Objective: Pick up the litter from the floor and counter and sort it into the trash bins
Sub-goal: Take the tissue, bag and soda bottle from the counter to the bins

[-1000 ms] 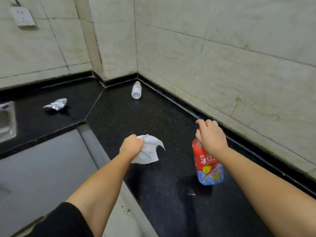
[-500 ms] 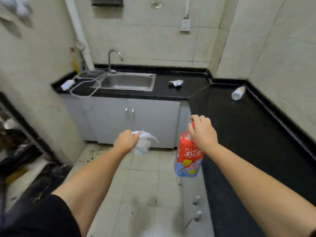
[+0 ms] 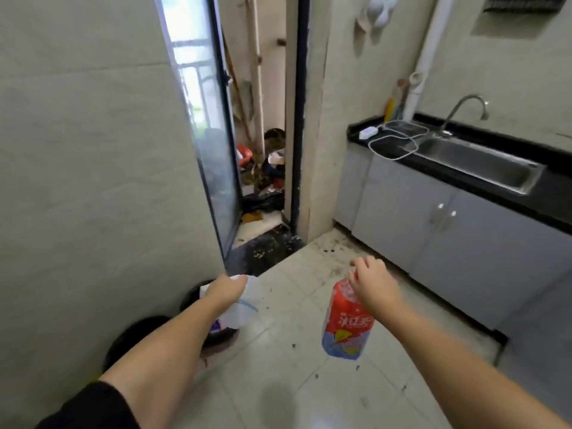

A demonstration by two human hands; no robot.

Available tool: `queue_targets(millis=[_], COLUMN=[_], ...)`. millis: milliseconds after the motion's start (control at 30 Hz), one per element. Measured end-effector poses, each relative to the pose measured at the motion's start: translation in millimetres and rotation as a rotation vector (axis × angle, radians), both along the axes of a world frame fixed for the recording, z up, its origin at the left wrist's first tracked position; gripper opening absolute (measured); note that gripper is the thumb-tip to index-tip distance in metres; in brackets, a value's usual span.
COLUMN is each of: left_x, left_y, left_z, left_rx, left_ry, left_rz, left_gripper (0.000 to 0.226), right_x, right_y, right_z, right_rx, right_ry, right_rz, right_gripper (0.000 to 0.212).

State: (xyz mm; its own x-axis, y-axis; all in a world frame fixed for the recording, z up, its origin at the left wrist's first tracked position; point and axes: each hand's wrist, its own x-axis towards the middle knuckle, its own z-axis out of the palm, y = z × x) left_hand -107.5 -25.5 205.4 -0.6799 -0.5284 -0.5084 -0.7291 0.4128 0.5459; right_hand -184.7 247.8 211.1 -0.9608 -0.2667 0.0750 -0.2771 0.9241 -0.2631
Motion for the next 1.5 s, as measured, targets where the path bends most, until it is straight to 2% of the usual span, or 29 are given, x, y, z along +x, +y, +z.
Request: queue_targets(millis=[67,200,333,533,667,833,1000,1167,1267,1367,1500], left_x=[34,81,96,58,4,-73,-132,-169,-181,-181,-163], left_y=[-42,-117,-167,-200,-217,-239,-264,-273,-268,-264,-279], left_z=[-6,-16,-35,-91,-134,-213,-337,-466,-528,-557,-527], left_rx=[0.030,0.016,0.036,0.085,0.098,0.172,0.225,0.269,0.325,0.372,0.422], left_ry=[-0.018,-0.056,-0.120,-0.183,-0.224,-0.205,-0.174,-0.156,-0.130,-0.108,-0.046], left_rz=[0.079,0.137,0.140,0.087,0.091,0.176,0.257,0.382,0.479,0.462,0.474], left_gripper=[0.074,0.057,0.063,0.066,0.055,0.045,0.040,0.039,0.040,0.050,0.065], right_x=[7,23,40,5,-55,-128,-180,-198,-198,-194,-190], right_y=[-46,-131,-194,-249,-285,-320,-359,-377,-373,-372,-392], right_z=[-6,-26,-58,-114,-148,-205,-305,-406,-444,-450,-422], right_rx=[-0.026,-0.039,0.045,0.165,0.157,0.039,-0.130,-0.318,-0.395,-0.440,-0.467], right_ry=[-0.013,-0.008,-0.056,-0.150,-0.197,-0.282,-0.317,-0.329,-0.323,-0.282,-0.313], right_rz=[0.062,0.147,0.228,0.343,0.394,0.332,0.228,0.092,0.042,0.017,0.051], right_gripper=[0.033,0.034,0.035,0.033,0.034,0.030,0.025,0.014,0.010,0.013,0.012])
